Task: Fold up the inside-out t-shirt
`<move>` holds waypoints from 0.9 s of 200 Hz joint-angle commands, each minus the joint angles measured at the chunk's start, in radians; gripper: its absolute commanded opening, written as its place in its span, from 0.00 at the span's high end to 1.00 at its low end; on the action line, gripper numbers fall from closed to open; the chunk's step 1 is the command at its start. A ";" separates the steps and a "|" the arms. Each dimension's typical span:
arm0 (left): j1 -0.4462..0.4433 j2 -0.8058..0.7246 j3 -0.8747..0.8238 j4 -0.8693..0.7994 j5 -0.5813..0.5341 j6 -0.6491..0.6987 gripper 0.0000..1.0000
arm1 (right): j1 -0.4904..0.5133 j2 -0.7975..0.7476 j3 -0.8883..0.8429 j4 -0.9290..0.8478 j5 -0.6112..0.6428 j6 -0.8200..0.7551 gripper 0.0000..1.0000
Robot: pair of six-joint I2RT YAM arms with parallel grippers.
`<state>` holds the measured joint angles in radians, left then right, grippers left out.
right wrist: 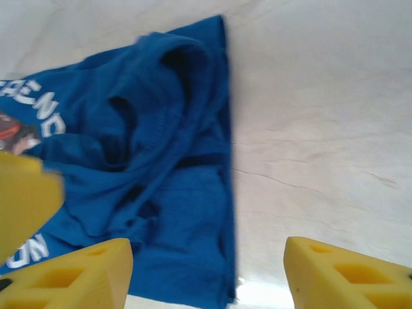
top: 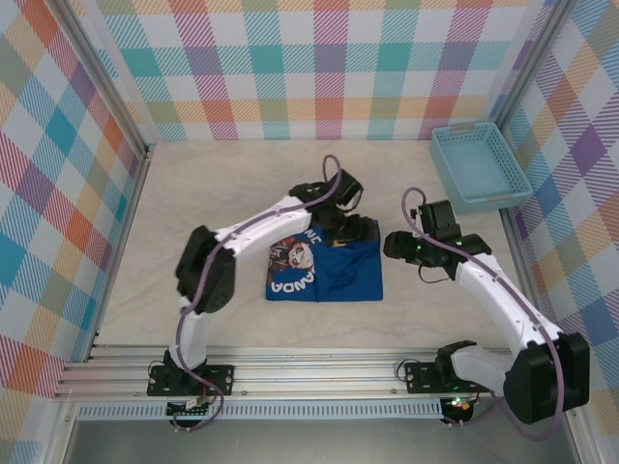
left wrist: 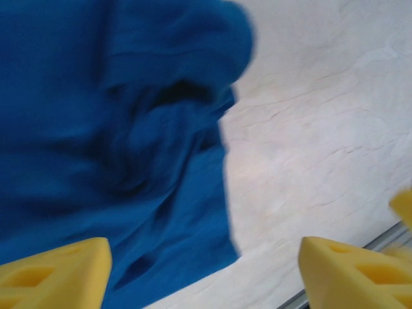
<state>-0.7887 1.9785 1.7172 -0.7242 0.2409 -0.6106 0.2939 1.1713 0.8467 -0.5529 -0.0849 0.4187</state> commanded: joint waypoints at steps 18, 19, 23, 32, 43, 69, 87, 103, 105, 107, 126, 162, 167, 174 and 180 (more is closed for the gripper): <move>0.105 -0.279 -0.349 0.120 -0.062 0.087 0.17 | -0.002 0.248 0.097 0.214 -0.160 0.029 0.31; 0.107 -0.280 -0.353 0.124 -0.057 0.088 0.17 | -0.002 0.252 0.099 0.217 -0.161 0.029 0.31; 0.110 -0.282 -0.373 0.140 -0.042 0.095 0.17 | -0.001 0.271 0.106 0.229 -0.165 0.031 0.31; 0.112 -0.278 -0.394 0.166 -0.007 0.111 0.17 | 0.002 0.312 0.123 0.249 -0.174 0.038 0.32; 0.113 -0.257 -0.402 0.189 0.024 0.115 0.19 | 0.006 0.353 0.149 0.260 -0.174 0.044 0.33; 0.111 -0.212 -0.413 0.224 0.076 0.122 0.25 | 0.012 0.438 0.188 0.272 -0.153 0.063 0.38; 0.108 -0.198 -0.426 0.251 0.089 0.116 0.29 | 0.012 0.482 0.206 0.283 -0.159 0.076 0.43; 0.104 -0.183 -0.433 0.264 0.092 0.106 0.33 | 0.013 0.513 0.223 0.287 -0.159 0.089 0.49; 0.104 -0.180 -0.434 0.264 0.093 0.104 0.34 | 0.013 0.517 0.226 0.287 -0.159 0.089 0.49; 0.103 -0.178 -0.433 0.265 0.095 0.103 0.34 | 0.013 0.521 0.228 0.285 -0.159 0.090 0.50; 0.099 -0.166 -0.439 0.264 0.087 0.101 0.36 | 0.013 0.544 0.244 0.276 -0.153 0.091 0.55; 0.097 -0.159 -0.449 0.268 0.064 0.094 0.38 | 0.013 0.561 0.268 0.259 -0.129 0.075 0.68; 0.095 -0.161 -0.446 0.262 0.053 0.097 0.38 | 0.013 0.563 0.272 0.257 -0.128 0.072 0.70; 0.093 -0.161 -0.442 0.244 0.030 0.101 0.36 | 0.013 0.567 0.278 0.252 -0.125 0.069 0.71; 0.093 -0.168 -0.444 0.238 0.021 0.106 0.34 | 0.012 0.569 0.282 0.249 -0.125 0.068 0.72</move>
<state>-0.6830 1.8133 1.2785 -0.4683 0.3004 -0.5079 0.3016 1.7256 1.0866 -0.2924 -0.2173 0.4992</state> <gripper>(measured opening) 0.631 0.296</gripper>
